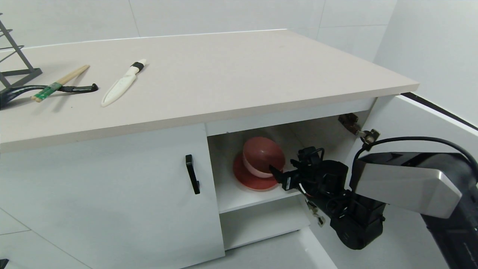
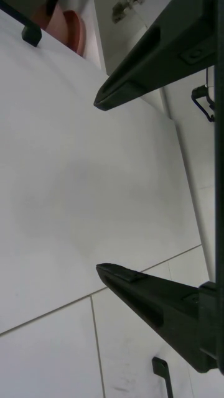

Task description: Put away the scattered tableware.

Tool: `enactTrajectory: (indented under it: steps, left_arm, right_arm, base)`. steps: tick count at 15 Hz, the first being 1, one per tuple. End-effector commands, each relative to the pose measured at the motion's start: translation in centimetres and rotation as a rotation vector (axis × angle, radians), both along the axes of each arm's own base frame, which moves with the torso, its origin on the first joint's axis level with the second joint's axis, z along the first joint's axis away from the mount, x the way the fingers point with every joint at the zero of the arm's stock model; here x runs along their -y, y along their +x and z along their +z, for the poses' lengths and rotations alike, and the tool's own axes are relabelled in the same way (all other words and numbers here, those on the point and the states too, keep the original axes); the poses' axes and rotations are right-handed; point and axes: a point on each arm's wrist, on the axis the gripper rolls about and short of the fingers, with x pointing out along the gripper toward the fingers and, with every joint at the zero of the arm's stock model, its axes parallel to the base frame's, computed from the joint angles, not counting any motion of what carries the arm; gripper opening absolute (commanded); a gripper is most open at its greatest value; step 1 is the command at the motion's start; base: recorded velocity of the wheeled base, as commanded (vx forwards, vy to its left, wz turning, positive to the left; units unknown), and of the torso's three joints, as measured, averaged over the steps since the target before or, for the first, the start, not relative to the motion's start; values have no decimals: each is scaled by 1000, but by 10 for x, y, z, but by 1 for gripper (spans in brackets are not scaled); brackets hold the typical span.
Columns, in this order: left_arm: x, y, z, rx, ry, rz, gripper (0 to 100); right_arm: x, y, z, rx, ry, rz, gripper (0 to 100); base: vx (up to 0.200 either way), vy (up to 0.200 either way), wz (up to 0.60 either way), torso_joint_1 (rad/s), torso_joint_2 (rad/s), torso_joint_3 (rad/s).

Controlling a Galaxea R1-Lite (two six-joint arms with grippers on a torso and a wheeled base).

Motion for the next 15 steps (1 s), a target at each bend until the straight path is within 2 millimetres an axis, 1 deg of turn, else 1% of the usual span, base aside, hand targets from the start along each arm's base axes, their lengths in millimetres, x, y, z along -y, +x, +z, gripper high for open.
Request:
enactTrajectory:
  steps: [1,2,4,5,6,7,8,9,10,11,12,13,14,15]
  left_arm:
    - [0,0,0,0,-1,0,100]
    - [0,0,0,0,-1,0,100]
    - [0,0,0,0,-2,0,100]
    - [0,0,0,0,-2,0,100]
    - [0,0,0,0,-2,0,100]
    - [0,0,0,0,-2,0,100]
    - [0,0,0,0,-2,0,100]
    - [0,0,0,0,-2,0,100]
    - [0,0,0,0,-2,0,100]
    - [0,0,0,0,-4,0,100]
    - [0,0,0,0,-4,0,100]
    - [0,0,0,0,-4,0,100]
    - [0,0,0,1,-5,0,100]
    - [0,0,0,1,-7,0,100]
  right_arm:
    - [0,-1,3,17,-28,7,100]
    - [1,-4,7,31,-48,9,100]
    - [5,-12,29,81,-81,16,100]
    - [2,-21,46,114,-83,33,100]
    - [2,-24,51,122,-79,37,100]
    - [5,-46,74,140,-76,55,100]
    - [12,-76,91,137,-85,84,100]
    - [20,-98,101,130,-90,100,100]
    - [34,-129,117,139,-84,116,100]
    - [47,-152,129,155,-75,121,100]
    - [64,-185,138,172,-64,135,100]
    - [73,-198,139,173,-65,138,100]
    - [79,-205,152,229,-36,97,100]
    - [86,-210,158,238,-32,51,100]
  base:
    - [0,0,0,0,0,0]
    - [0,0,0,0,0,0]
    - [0,0,0,0,0,0]
    - [0,0,0,0,0,0]
    - [0,0,0,0,0,0]
    - [0,0,0,0,0,0]
    - [0,0,0,0,0,0]
    - [0,0,0,0,0,0]
    - [0,0,0,0,0,0]
    - [0,0,0,0,0,0]
    - [0,0,0,0,0,0]
    - [0,0,0,0,0,0]
    - [0,0,0,0,0,0]
    - [0,0,0,0,0,0]
